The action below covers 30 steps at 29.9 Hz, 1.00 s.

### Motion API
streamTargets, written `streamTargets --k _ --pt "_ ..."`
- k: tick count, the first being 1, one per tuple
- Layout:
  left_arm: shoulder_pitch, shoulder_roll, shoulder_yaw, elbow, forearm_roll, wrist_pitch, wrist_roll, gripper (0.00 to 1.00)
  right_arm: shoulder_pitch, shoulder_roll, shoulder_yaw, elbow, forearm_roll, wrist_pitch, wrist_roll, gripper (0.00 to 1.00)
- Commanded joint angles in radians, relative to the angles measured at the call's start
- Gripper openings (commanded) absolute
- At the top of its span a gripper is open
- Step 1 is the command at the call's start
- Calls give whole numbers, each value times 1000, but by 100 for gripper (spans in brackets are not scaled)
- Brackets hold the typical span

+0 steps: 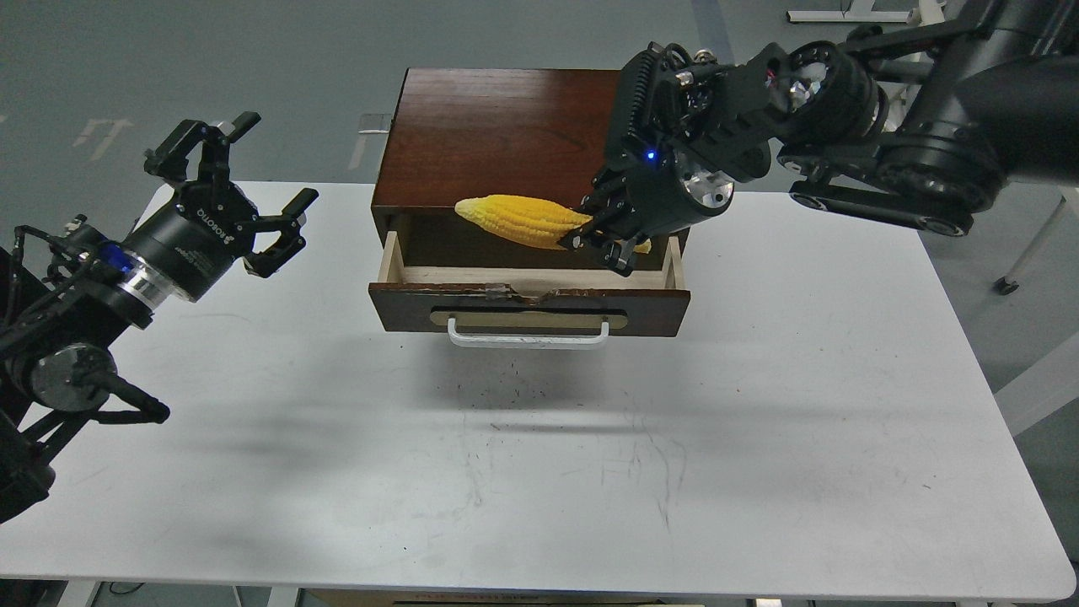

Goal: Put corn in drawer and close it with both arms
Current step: 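Lower the corn into the drawer and open the right gripper, then withdraw the right gripper up and back to its side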

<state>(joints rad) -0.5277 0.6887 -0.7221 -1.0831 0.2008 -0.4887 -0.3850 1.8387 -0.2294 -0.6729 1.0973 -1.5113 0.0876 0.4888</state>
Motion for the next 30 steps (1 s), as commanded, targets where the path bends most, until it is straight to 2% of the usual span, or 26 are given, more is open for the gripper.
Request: streamTargets --k 1,5,8,10,12,22,26,30 --pt "0 2 1 0 0 0 0 100 -13 8 0 -2 0 -15 0 39" --pt "0 2 1 0 2 0 0 100 -21 7 0 -2 8 -25 0 62" --pt "0 2 1 -1 2 0 0 100 -21 5 1 -2 14 -38 0 74" --pt "0 2 0 0 0 0 0 100 -21 2 6 -2 29 -54 0 88" --pt "0 0 0 0 0 0 0 100 -19 -1 10 -2 68 -58 0 96" --pt "2 -1 1 0 2 0 0 100 -15 -97 119 -4 408 -54 0 100" --pt "0 -3 1 0 2 0 0 100 -32 -189 182 -4 630 -52 0 100" --pt "2 -11 1 0 2 0 0 100 -149 -298 284 -4 814 -60 0 100"
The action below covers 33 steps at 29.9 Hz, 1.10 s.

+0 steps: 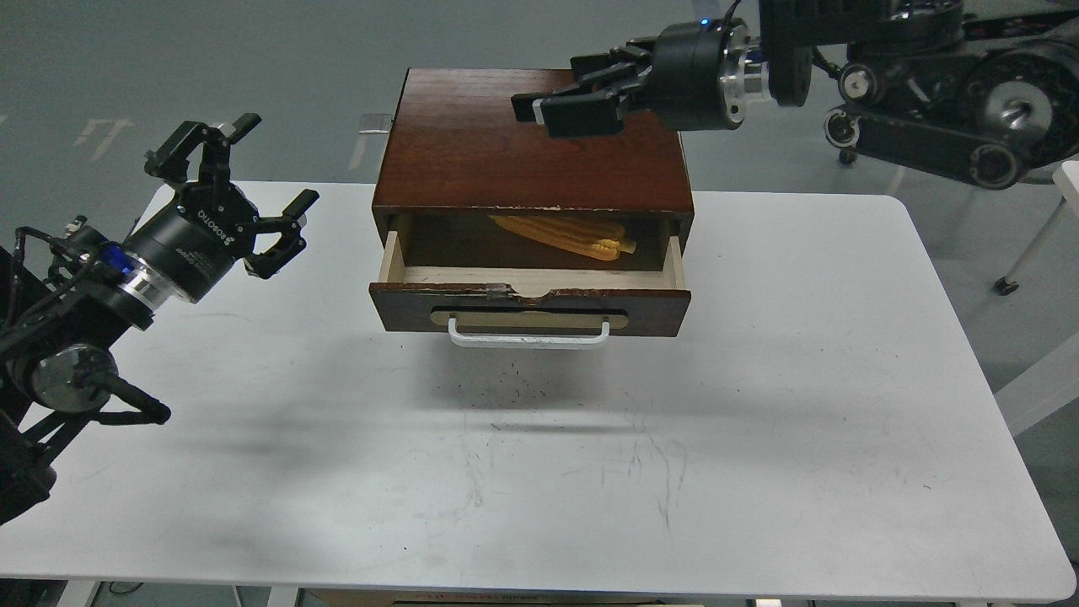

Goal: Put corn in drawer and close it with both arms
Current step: 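Withdraw the right gripper up and back to its side, then swing the left gripper to the drawer front and push it inward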

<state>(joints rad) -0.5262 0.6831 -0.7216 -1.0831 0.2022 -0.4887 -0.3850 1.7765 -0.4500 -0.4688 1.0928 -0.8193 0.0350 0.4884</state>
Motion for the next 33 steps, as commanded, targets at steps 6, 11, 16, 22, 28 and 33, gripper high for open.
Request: streamTargets --k 6,11,16,22,28,33 --pt "2 -16 1 0 0 0 0 100 -443 -176 436 -7 330 -7 0 100" --pt "5 -17 4 0 0 0 -3 100 -719 -176 671 -20 481 -9 0 100" --pt "6 -11 10 0 0 0 -5 100 -879 -160 760 -60 611 -9 0 100" --pt "-1 6 7 2 25 0 -20 100 -960 -154 765 -93 720 9 0 100" --pt "-81 62 1 -92 393 0 -104 100 -1013 -154 762 -139 729 89 0 100" --pt "-162 98 -1 -268 701 0 -104 100 -1029 -153 760 -157 727 141 0 100"
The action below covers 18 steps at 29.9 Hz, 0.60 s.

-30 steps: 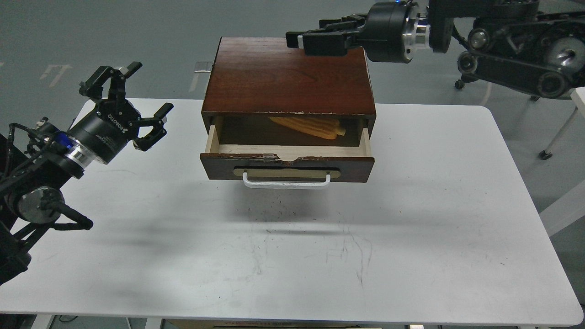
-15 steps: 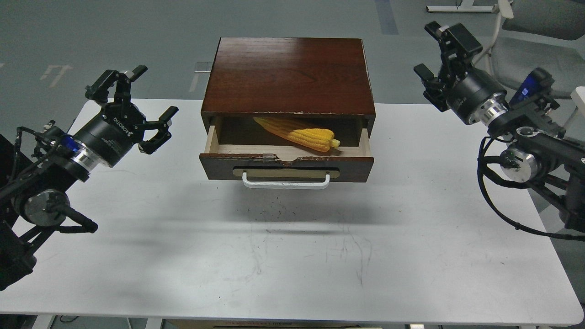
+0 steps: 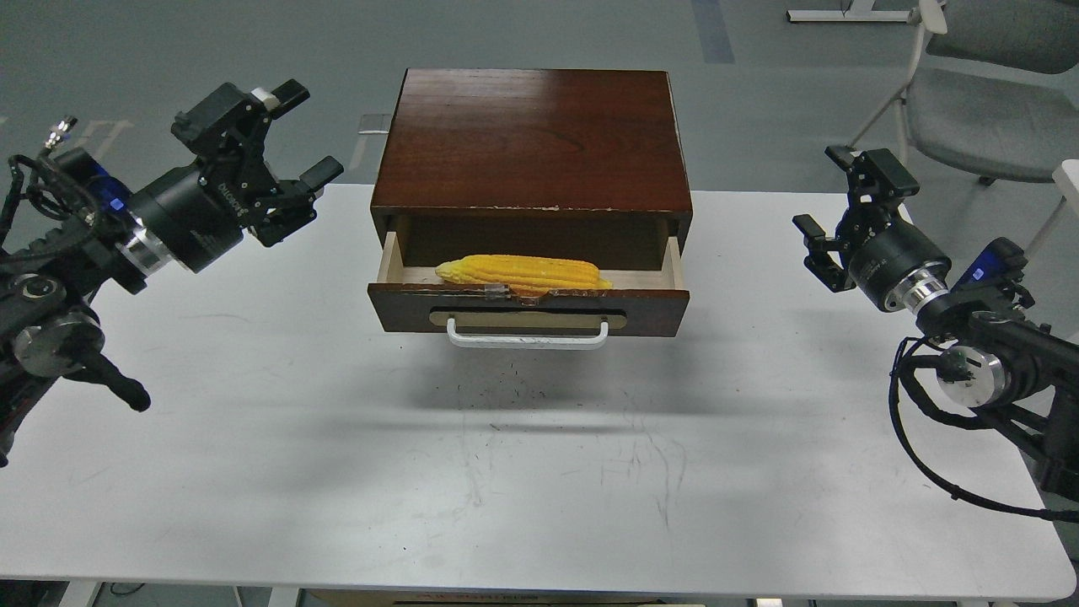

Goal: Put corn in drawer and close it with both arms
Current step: 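Swing the left gripper to the drawer front and push it inward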

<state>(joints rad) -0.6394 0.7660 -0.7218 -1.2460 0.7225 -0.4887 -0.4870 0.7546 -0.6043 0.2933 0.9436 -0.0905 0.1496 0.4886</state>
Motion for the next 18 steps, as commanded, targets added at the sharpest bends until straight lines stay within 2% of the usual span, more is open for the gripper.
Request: streamTargets --k 1,5,7,11,15,17,18 --pt "-68 13 -1 -149 251 0 -2 100 -11 1 0 -8 0 27 0 100" --pt "-102 -4 5 -272 454 0 -2 100 -15 3 0 -8 -2 27 0 100" --pt "-108 -46 8 -357 660 0 -2 100 -18 3 -2 -8 -2 27 0 100" --pt "-108 -108 19 -408 880 0 -2 99 -23 1 -6 -8 -3 27 0 100" --pt "-106 -178 64 -409 991 0 -2 93 -26 1 -11 -8 -3 27 0 100" --pt "-106 -186 111 -409 999 0 -2 83 -28 0 -11 -8 -3 27 0 100" --pt "-105 -189 137 -408 999 0 -2 67 -32 0 -11 -6 -3 27 0 100"
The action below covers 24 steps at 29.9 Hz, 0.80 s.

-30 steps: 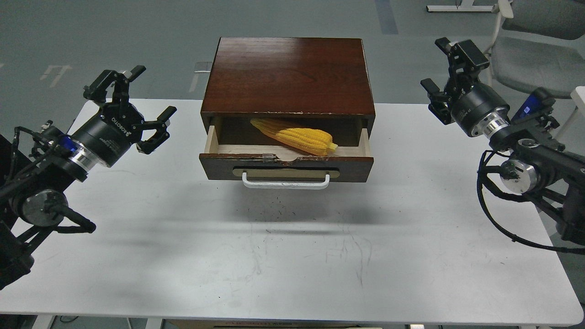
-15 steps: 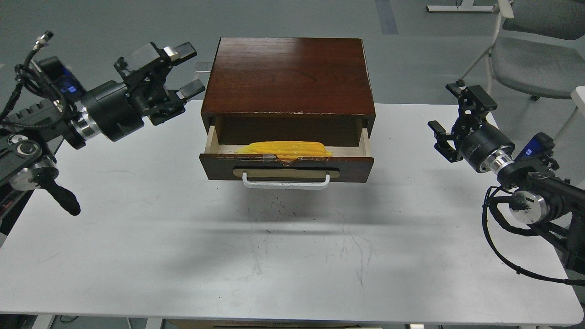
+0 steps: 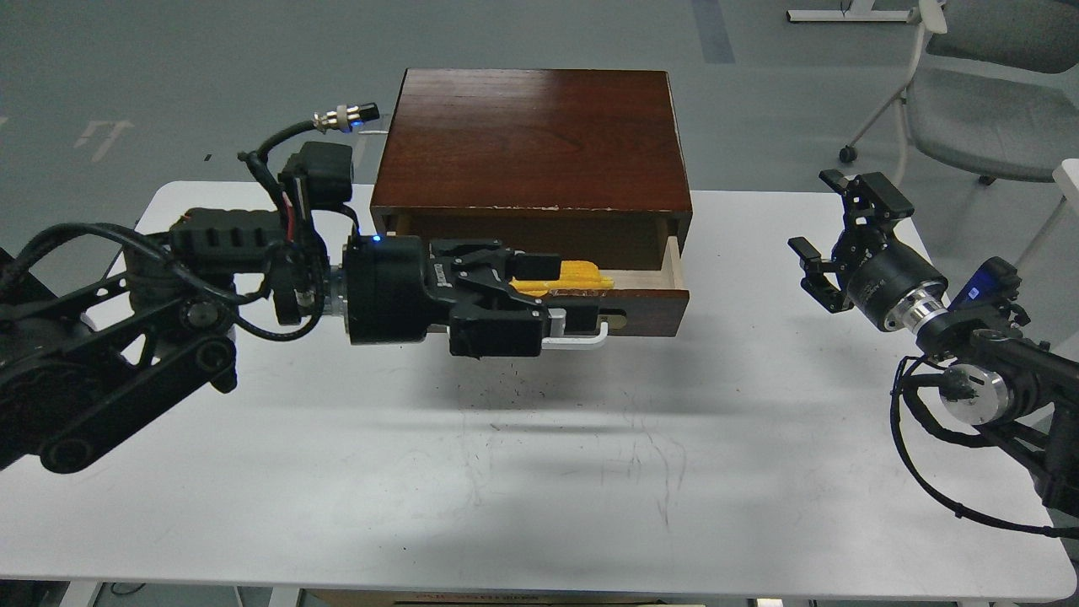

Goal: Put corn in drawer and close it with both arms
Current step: 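Swing the left gripper to the drawer front and push it inward, then push the drawer front with the left gripper toward the box until shut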

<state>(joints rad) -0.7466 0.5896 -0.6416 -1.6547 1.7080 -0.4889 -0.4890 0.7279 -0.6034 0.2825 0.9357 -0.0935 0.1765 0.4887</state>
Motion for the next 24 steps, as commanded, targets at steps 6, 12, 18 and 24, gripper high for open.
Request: streamTargets --k 6,12,18,24 --pt "71 -31 129 16 13 0 0 0 -15 -1 1 2 0 0 0 100" --pt "154 -28 125 93 -56 0 33 0 -16 -1 3 2 0 0 0 100" --pt "165 -28 120 191 -255 0 127 0 -18 -1 3 2 0 -2 0 100" --pt "165 -31 119 271 -307 0 133 0 -25 -2 3 2 0 -2 0 100"
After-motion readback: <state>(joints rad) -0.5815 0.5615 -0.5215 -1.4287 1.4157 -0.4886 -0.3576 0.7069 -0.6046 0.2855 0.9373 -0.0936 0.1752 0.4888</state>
